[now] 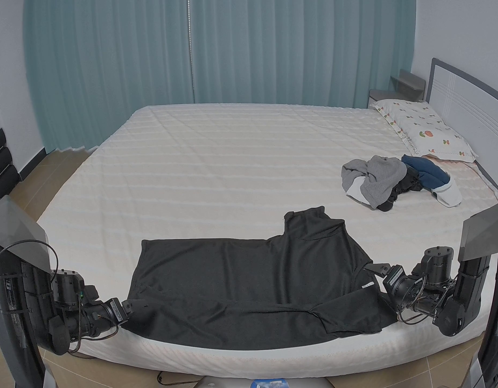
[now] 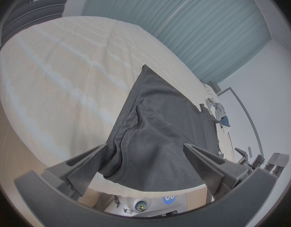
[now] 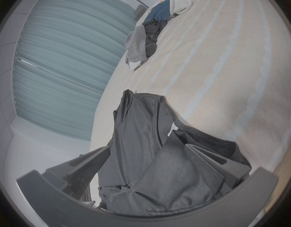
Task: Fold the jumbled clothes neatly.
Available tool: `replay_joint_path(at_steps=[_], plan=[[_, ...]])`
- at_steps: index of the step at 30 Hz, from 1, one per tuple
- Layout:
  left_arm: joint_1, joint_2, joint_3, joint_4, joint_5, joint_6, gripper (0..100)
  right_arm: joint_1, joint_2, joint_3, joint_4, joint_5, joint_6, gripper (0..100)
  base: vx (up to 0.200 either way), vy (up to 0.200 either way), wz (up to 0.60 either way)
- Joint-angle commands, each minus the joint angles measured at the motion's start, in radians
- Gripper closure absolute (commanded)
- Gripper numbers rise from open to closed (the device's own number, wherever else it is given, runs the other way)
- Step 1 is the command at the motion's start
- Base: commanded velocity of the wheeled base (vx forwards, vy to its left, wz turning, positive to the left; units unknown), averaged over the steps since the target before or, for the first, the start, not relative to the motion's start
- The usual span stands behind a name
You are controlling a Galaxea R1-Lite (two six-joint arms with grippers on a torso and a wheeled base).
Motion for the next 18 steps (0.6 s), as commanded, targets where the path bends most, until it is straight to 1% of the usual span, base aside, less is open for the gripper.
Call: replay_joint_path(at_steps=[1,4,5,10,14,18], plan=[[0.0,0.027,0.006,-0.001,0.001,-0.001,0,0.001,-0.002,0.001,0.0,-0.001,-0.001,0,0.0,0.0,0.0],[0.0,0.027,0.006,-0.001,0.001,-0.001,0,0.001,-0.003,0.001,-0.002,-0.001,-0.001,0,0.0,0.0,0.0],[0.0,0.027,0.007,-0.001,0.002,-0.001,100,0.001,-0.005,0.001,-0.002,-0.001,-0.001,0,0.0,0.0,0.0],[0.002,0.029,0.007,-0.001,0.004,-0.001,100,0.001,-0.005,0.003,0.0,-0.001,0.001,0,0.0,0.0,0.0],[0.003,0.035,0.027,-0.001,0.042,0.004,100,0.001,-0.011,0.004,0.0,0.001,0.001,0,0.0,0.0,0.0],[0.009,0.049,0.059,-0.001,0.074,0.062,100,-0.003,-0.012,0.01,-0.002,0.012,0.001,0,0.0,0.0,0.0]])
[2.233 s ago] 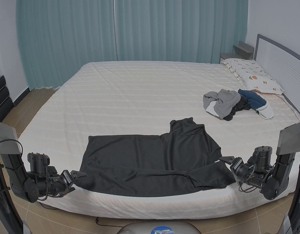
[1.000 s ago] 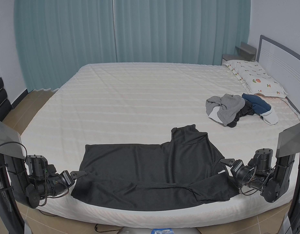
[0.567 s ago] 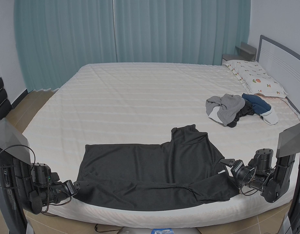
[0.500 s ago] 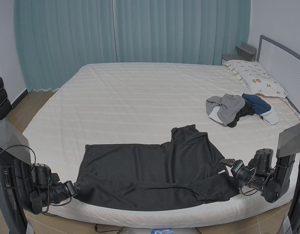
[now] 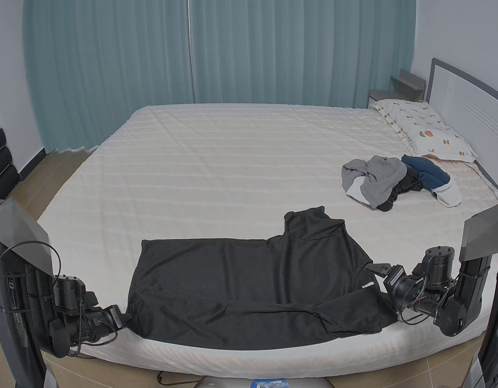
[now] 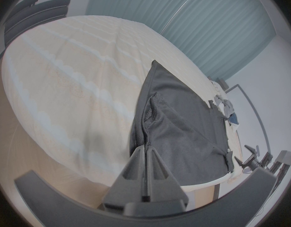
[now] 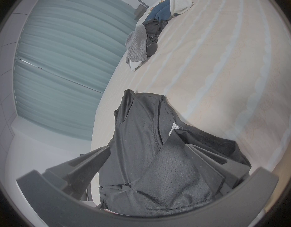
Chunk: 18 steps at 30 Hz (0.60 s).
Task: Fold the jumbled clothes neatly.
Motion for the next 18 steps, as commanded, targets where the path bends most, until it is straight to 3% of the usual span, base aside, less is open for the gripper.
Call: replay_joint_path(at_steps=[1,12,18], plan=[[0.009,0.02,0.031,0.0,0.018,0.041,100,-0.003,-0.006,0.004,-0.001,0.007,0.0,0,0.0,0.0,0.0],[0.047,0.012,0.033,0.037,0.049,0.061,100,-0.004,-0.007,0.006,0.0,0.007,0.0,0,0.0,0.0,0.0],[0.054,0.011,0.033,0.1,0.065,0.118,100,-0.004,-0.006,0.009,0.0,0.007,-0.001,0,0.0,0.0,0.0]])
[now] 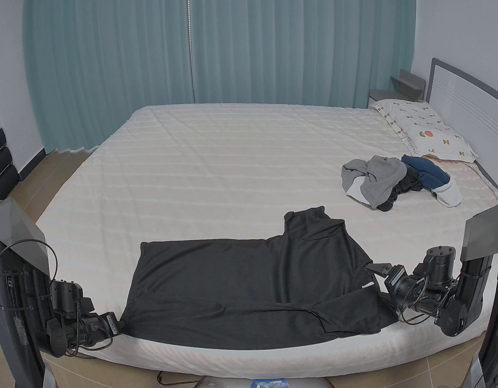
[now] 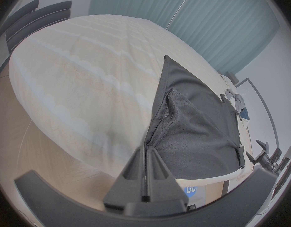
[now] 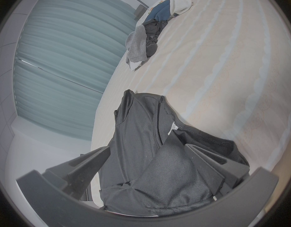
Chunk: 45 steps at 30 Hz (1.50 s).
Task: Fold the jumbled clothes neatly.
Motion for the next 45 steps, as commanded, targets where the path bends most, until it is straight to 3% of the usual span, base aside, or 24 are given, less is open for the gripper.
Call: replay_joint_path(at_steps=[1,10,11,18,27,40,45], plan=[[0.006,-0.001,0.016,0.035,0.027,0.036,100,0.0,0.0,0.002,0.0,0.0,0.0,0,0.0,0.0,0.0],[0.012,0.002,0.016,0.001,0.041,0.037,100,0.002,0.001,0.002,0.0,0.0,-0.002,0,0.0,0.0,0.0],[0.014,0.002,0.016,0.001,0.041,0.036,0,0.003,0.001,0.004,0.0,0.0,-0.002,0,0.0,0.0,0.0],[0.014,-0.005,0.016,-0.005,0.037,0.034,0,0.002,0.001,0.002,0.0,0.0,-0.002,0,0.0,0.0,0.0],[0.035,-0.045,0.016,-0.108,0.029,-0.016,0,-0.001,0.0,0.004,0.0,0.0,-0.002,0,0.0,0.0,0.0],[0.037,-0.039,0.007,-0.111,0.023,-0.024,0,-0.001,0.0,0.004,0.0,0.0,-0.002,0,0.0,0.0,0.0],[0.043,-0.039,0.005,-0.111,0.023,-0.024,0,-0.003,-0.006,0.004,0.0,0.0,-0.002,0,0.0,0.2,0.0]])
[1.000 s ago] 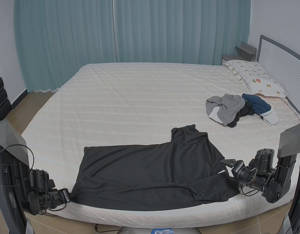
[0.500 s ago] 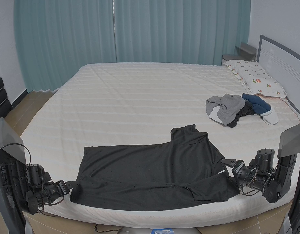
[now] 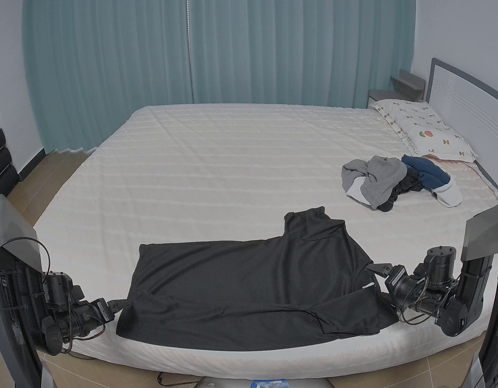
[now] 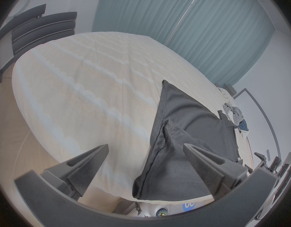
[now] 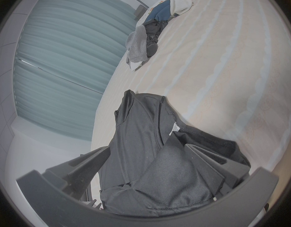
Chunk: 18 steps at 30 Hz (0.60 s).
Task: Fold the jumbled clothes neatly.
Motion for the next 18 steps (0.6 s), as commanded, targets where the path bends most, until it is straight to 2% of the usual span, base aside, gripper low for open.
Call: replay_joint_path(at_steps=[1,11,15,18], plan=[[0.003,0.0,0.005,-0.001,0.0,-0.001,0,-0.001,-0.004,0.0,0.0,0.0,0.0,0,0.0,0.2,0.0],[0.0,0.012,-0.004,-0.001,-0.001,-0.007,0,-0.001,-0.003,0.0,0.0,0.0,0.0,0,0.0,0.0,0.0],[-0.005,0.004,-0.03,-0.001,-0.001,-0.045,0,-0.002,-0.004,-0.001,0.0,0.0,-0.001,0,0.0,0.0,0.0],[-0.042,-0.068,-0.088,0.006,-0.001,-0.149,0,-0.015,-0.001,-0.012,0.0,0.0,-0.003,0,0.0,0.0,0.0]])
